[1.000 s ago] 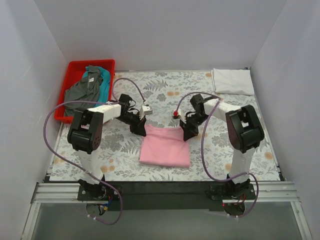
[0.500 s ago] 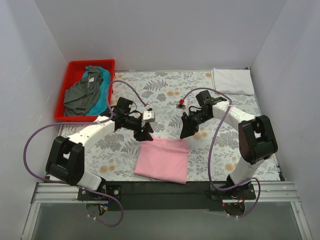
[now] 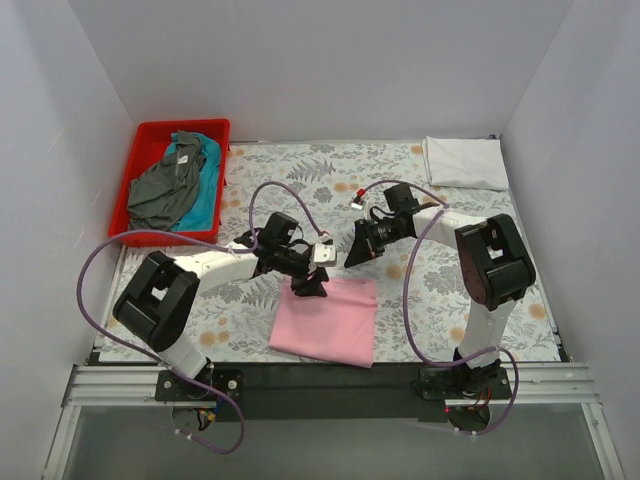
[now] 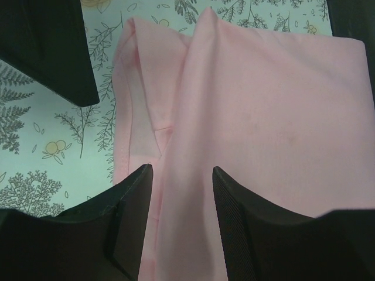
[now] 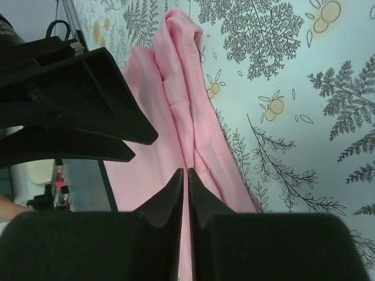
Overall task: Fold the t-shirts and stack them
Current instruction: Fold the tshirt
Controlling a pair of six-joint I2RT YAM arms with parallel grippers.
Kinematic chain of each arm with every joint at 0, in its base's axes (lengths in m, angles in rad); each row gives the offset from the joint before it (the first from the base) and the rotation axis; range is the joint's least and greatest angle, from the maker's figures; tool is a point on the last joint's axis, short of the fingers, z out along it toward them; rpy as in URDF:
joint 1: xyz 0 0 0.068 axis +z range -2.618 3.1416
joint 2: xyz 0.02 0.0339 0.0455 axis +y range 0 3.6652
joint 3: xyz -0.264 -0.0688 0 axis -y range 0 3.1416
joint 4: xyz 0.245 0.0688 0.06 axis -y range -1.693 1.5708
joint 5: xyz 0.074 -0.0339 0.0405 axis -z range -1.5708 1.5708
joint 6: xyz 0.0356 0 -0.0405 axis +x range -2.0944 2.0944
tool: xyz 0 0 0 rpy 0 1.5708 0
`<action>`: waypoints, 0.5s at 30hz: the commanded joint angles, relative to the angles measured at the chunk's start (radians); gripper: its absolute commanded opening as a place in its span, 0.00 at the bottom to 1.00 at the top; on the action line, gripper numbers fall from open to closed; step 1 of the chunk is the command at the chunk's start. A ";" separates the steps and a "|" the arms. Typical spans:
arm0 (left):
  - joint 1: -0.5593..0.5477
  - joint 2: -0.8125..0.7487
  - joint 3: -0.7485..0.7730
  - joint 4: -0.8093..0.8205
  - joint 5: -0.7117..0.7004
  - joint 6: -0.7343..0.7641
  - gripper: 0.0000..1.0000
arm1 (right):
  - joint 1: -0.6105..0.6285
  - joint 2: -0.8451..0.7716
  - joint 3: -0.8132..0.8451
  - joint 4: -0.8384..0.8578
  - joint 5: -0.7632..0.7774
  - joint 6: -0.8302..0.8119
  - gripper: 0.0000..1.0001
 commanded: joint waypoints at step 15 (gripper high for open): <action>-0.046 0.057 -0.040 0.040 0.002 0.056 0.26 | 0.029 0.027 -0.032 0.070 -0.064 0.046 0.10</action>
